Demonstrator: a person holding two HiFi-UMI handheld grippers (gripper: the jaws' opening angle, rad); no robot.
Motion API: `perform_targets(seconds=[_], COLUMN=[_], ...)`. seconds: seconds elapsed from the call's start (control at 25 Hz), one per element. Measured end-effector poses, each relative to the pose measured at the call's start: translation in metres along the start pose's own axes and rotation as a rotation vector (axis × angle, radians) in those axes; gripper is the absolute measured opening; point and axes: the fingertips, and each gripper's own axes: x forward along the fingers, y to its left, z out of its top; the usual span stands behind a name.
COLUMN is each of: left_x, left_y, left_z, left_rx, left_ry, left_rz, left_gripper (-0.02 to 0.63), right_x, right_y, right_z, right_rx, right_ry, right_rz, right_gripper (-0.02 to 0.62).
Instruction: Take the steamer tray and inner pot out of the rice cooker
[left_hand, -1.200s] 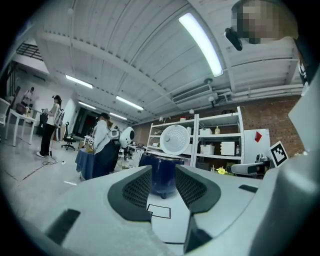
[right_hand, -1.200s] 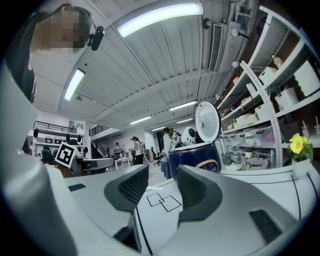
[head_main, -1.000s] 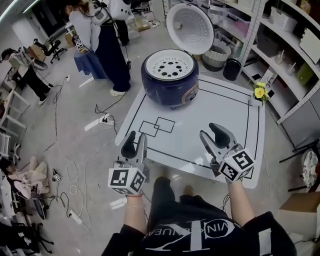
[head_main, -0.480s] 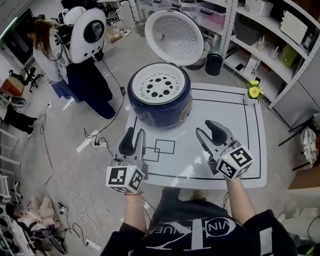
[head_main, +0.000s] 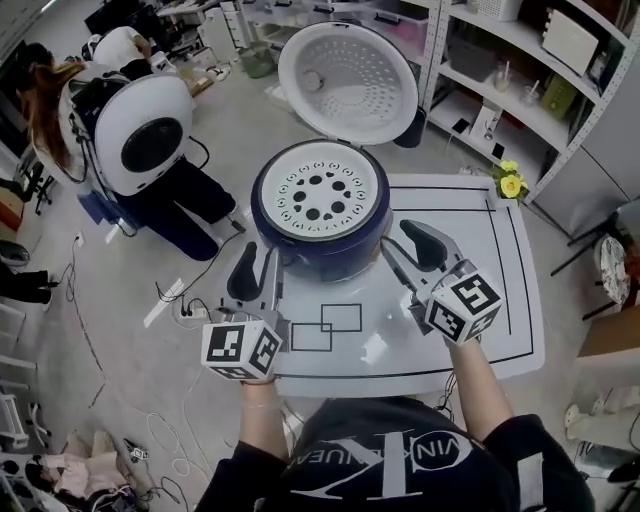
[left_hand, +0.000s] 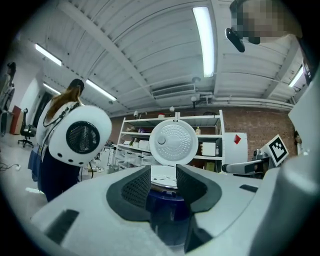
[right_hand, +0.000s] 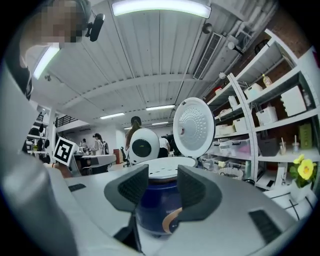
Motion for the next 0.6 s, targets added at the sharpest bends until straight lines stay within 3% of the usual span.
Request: perform_targets(seconds=[0.16,0.6], left_x=[0.023,0.081], left_y=[0.015,0.041], left_z=[0.005,0.015], left_rx=[0.023,0.088], left_ry=[0.026,0.065], left_rz=[-0.030,-0.087], left_gripper=[0.138,0.163], right_x=[0.023,0.101], right_y=[-0.012,-0.044], right_z=[0.008,0.023], right_rx=[-0.027,-0.263], right_ry=[0.029,0.293], right_rz=[-0.059,-0.153], right_gripper=[0.164,0.183])
